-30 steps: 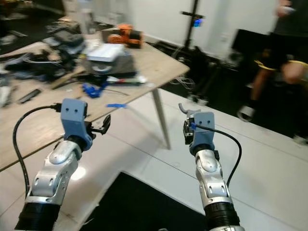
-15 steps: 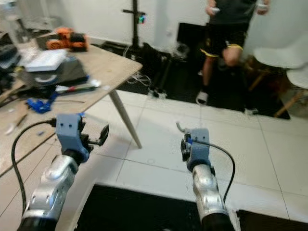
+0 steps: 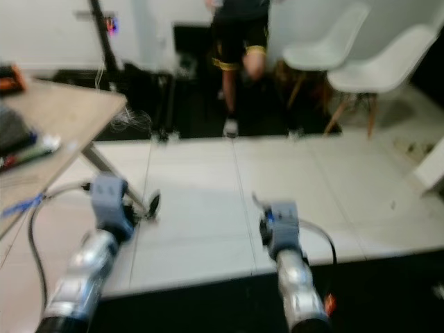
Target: Picking trash to rubbish bin
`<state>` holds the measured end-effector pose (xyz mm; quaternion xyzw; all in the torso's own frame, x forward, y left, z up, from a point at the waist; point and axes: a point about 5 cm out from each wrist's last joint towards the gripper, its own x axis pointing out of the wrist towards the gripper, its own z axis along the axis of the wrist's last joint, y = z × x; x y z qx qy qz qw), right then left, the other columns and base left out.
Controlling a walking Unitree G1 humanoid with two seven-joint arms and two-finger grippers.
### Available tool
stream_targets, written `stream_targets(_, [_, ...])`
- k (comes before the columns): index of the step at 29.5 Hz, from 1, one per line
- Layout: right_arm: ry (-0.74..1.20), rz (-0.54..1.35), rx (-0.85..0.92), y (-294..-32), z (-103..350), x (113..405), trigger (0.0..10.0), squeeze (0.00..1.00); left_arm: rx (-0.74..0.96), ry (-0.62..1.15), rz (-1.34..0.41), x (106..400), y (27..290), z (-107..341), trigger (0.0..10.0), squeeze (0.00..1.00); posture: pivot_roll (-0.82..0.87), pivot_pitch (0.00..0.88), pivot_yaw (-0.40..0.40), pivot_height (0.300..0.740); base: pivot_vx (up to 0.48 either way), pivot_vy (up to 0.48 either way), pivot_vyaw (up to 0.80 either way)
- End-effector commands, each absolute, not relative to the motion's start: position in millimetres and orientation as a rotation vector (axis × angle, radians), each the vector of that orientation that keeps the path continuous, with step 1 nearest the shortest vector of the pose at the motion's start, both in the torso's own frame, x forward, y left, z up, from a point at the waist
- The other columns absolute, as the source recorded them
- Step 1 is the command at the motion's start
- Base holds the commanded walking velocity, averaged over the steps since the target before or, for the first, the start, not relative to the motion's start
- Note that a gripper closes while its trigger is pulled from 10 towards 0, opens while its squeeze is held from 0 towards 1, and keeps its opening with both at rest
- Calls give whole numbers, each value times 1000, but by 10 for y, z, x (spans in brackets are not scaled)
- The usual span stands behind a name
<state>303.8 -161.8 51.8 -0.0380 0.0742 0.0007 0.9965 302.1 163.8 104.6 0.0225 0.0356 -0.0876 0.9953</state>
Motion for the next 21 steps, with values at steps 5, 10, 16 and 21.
stream_targets(5, [160, 8, -50, -1586, 459, 3000, 10000, 0, 12, 74, -133, 3029, 1701, 1021, 10000, 0, 44, 92, -28, 740, 0, 0, -800])
stream_targets(10, [159, 6, -47, -1590, 465, 3012, 10000, 0, 13, 85, -145, 3017, 1668, 1012, 10000, 0, 44, 94, -30, 740, 0, 0, -800])
stream_targets(16, [160, 3, -42, -1590, 462, 3017, 10000, 0, 20, 89, -140, 3013, 1669, 1003, 10000, 0, 44, 98, -32, 740, 0, 0, -800])
stream_targets(21, [174, -21, -22, -1605, 434, 3006, 10000, 0, 18, 93, -102, 3008, 1697, 983, 10000, 0, 42, 103, -32, 740, 0, 0, -800])
